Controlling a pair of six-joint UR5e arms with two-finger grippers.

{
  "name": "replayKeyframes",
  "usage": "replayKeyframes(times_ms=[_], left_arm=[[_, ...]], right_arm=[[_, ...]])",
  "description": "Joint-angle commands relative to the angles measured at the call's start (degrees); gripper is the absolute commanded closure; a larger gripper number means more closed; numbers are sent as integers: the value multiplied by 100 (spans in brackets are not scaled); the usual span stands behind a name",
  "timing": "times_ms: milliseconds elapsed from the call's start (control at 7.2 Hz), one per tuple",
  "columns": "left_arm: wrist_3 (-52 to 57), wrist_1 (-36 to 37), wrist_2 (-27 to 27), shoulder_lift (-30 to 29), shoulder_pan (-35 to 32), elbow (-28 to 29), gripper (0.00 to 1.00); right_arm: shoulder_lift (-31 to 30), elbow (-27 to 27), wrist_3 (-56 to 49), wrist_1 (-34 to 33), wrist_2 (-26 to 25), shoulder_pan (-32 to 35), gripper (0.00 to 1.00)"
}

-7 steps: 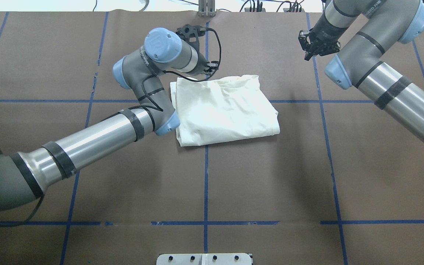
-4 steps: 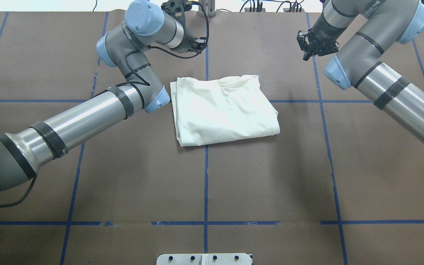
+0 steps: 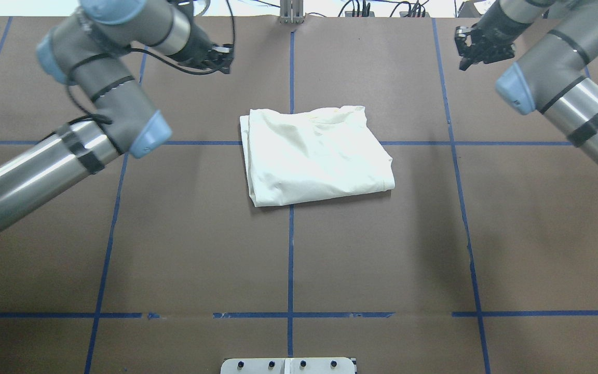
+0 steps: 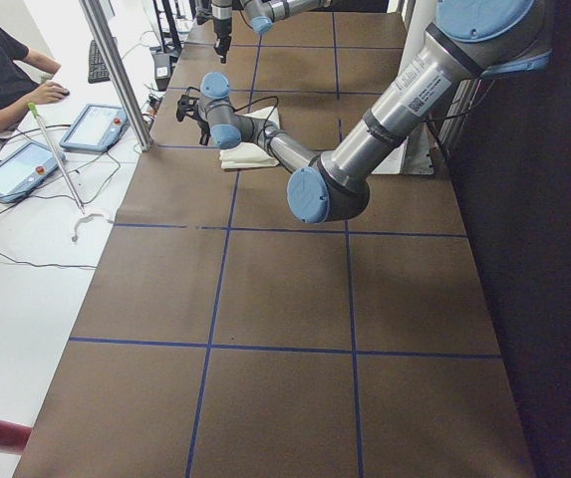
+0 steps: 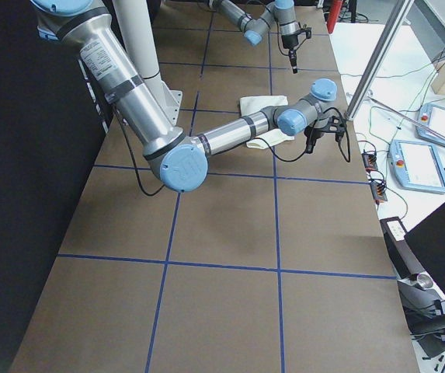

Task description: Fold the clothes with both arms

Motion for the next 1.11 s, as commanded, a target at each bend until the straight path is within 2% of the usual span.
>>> replayKeyframes(times_ms=[0, 139, 278, 555, 694, 833, 972], left_arm=[[1395, 827, -414, 1107, -804, -1222, 100], [2481, 882, -826, 1651, -1444, -1312, 100], [3510, 917, -882, 2048, -2033, -1261, 100], [5374, 2482, -874, 2254, -2958, -1260, 97], [6010, 2822, -900, 2603, -3328, -1478, 29], [6008, 2825, -1179, 3006, -3401, -1602, 0], [5938, 2851, -1712, 3202, -3419, -1673, 0]], right_arm=[[-564, 83, -1465, -35, 287, 843, 100], [-898, 119, -2360, -35, 296, 1274, 100], [-1301, 232, -3039, -35, 297, 1618, 100], [-2022, 425, -3704, -44, 297, 2155, 100], [-2278, 714, -3775, -140, 297, 2236, 45], [-2359, 1178, -3776, -767, 253, 2150, 0], [-2386, 1452, -3854, -1400, 253, 2105, 0]])
